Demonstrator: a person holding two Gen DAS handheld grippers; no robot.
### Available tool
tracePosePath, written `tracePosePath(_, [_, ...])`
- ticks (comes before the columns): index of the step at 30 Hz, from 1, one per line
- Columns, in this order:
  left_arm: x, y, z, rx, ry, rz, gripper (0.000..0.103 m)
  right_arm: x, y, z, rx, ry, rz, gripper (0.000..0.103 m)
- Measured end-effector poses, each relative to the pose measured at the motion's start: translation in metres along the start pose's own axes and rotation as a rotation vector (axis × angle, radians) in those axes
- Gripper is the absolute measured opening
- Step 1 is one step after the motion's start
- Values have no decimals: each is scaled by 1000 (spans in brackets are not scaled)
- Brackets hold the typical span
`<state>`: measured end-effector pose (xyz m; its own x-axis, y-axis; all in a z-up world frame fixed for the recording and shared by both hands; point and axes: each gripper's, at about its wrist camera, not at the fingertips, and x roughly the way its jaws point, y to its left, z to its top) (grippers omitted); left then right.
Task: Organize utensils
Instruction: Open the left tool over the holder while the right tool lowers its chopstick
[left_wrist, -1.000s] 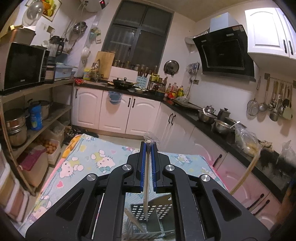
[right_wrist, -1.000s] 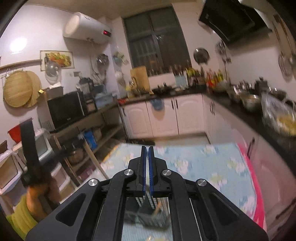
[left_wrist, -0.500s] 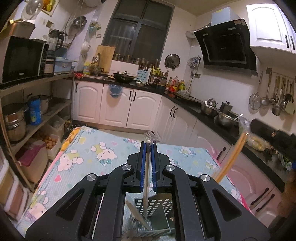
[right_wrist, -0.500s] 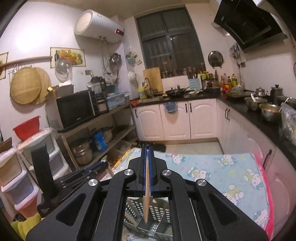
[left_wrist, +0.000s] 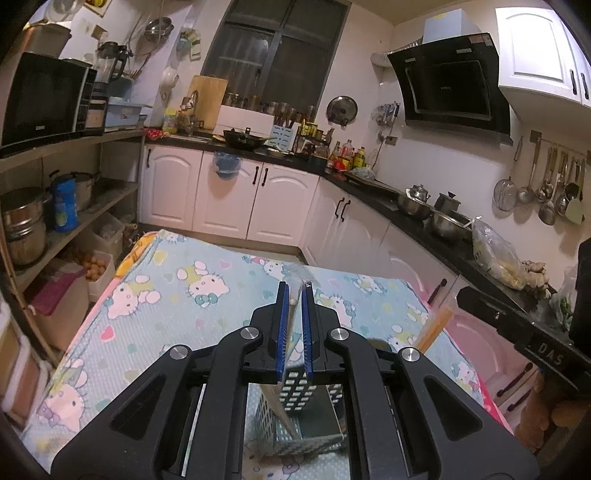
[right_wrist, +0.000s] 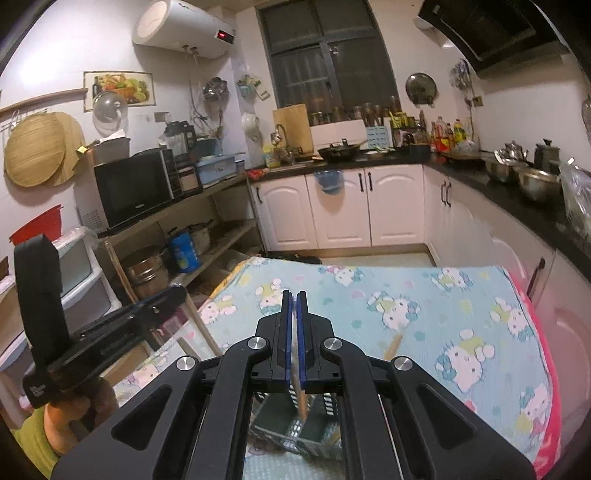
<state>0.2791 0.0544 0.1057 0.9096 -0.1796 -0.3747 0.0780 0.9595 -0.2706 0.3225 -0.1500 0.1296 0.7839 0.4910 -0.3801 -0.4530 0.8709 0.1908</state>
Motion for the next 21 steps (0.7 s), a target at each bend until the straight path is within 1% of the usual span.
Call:
tracePosePath(5, [-5, -2, -6, -2, 18, -14, 2, -4, -11, -14, 30, 25, -9, 3])
tracePosePath(8, [-11, -5, -10, 3, 23, -21, 4, -8, -15, -21, 41, 37, -14, 3])
tracePosePath(10, [-14, -5, -11, 3, 28, -20, 12, -10, -15, -25, 46, 42, -18, 3])
tracePosePath(15, [-19, -5, -13, 2, 36, -18, 16, -16, -17, -34, 52, 53, -22, 3])
tracePosePath(17, [-22, -6, -14, 2, 36, -18, 20, -18, -18, -36, 58, 57, -22, 4])
tracePosePath(18, [-22, -6, -14, 5, 36, -15, 25, -19, -18, -38, 62, 60, -21, 4])
tracePosePath(19, [-22, -5, -14, 2, 36, -18, 28, -21, -19, -39, 64, 61, -21, 8])
tracePosePath(20, [-24, -5, -15, 2, 35, -18, 28, -22, -20, -40, 65, 61, -21, 13])
tracePosePath(21, [-27, -6, -16, 4, 33, -17, 29, -24, -19, -40, 66, 63, -21, 15])
